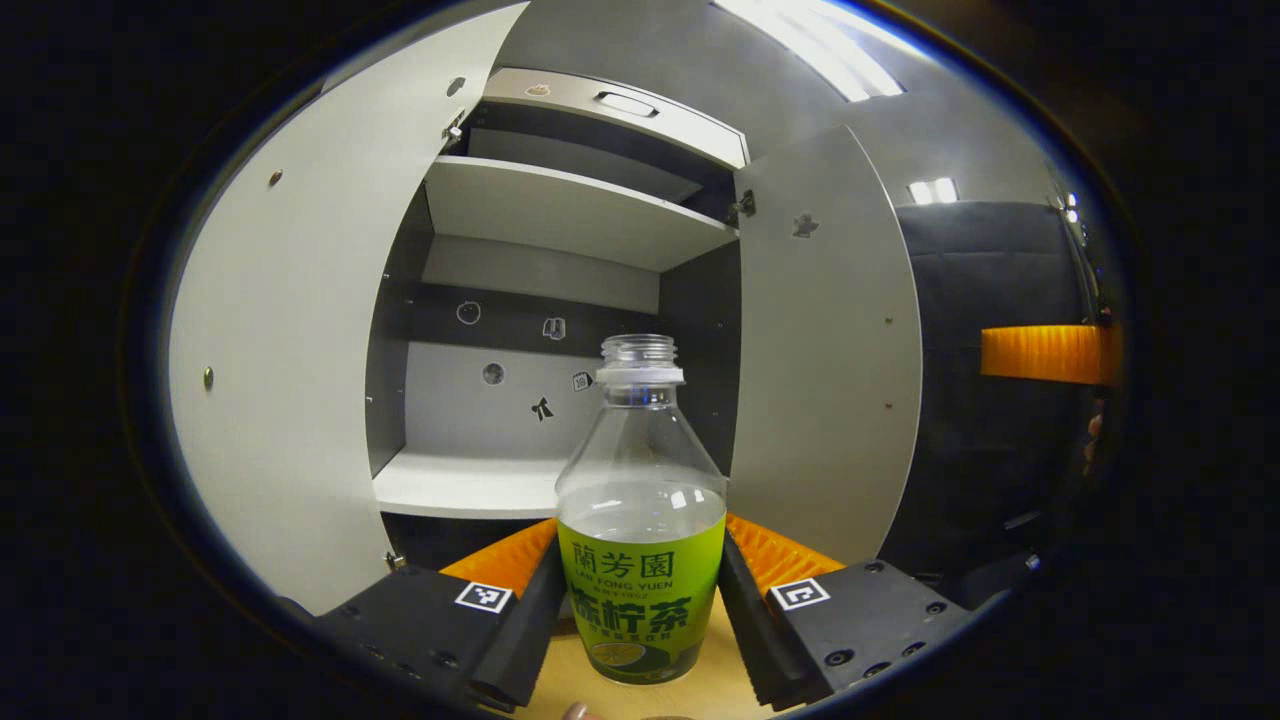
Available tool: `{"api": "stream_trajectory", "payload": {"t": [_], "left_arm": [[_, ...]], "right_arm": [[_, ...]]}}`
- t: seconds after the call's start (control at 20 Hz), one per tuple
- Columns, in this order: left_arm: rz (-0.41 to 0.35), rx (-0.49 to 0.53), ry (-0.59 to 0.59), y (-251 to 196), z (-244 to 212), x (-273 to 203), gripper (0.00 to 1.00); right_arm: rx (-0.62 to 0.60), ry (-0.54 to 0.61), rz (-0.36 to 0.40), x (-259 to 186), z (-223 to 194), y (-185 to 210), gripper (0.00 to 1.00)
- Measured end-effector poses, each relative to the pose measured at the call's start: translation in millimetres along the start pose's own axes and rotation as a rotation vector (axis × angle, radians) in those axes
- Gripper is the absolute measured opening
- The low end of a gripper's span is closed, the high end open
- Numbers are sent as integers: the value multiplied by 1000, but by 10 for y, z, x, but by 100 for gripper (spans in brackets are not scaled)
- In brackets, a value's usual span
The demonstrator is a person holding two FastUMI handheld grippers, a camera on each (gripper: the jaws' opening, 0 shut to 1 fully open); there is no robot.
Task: Grasp the bottle in the cabinet with the left hand and place it on the coaster, then close the right door with the right hand and the left door with the left hand.
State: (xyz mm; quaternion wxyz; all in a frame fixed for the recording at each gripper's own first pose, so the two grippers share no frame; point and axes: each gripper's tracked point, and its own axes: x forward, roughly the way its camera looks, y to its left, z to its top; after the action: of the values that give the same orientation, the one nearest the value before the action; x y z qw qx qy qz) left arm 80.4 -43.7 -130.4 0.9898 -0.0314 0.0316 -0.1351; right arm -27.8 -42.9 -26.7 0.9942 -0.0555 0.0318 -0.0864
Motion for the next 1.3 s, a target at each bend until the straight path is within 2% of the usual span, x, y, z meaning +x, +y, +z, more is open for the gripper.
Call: {"api": "stream_trajectory", "payload": {"t": [0.05, 0.35, 0.55, 0.9, 1.0, 1.3], "left_arm": [[-2, -2, 4, -38, -82, -28, 79], [7, -14, 12, -175, -754, -199, 79], [11, -20, 1, -271, -1204, -267, 78], [35, -25, 69, -336, -2034, -327, 79], [37, -39, 80, -351, -2176, -345, 78], [56, 40, 71, -332, -2416, -350, 79]], "right_arm": [[0, 5, 6, 16, -32, -11, 98], [-22, 32, 61, 129, -268, -109, 98], [-25, 29, 76, 158, -419, -182, 98], [-54, 66, 80, 160, -892, -288, 98], [-64, 84, 84, 169, -1031, -304, 98], [-36, 122, 96, 131, -1344, -334, 98]]}}
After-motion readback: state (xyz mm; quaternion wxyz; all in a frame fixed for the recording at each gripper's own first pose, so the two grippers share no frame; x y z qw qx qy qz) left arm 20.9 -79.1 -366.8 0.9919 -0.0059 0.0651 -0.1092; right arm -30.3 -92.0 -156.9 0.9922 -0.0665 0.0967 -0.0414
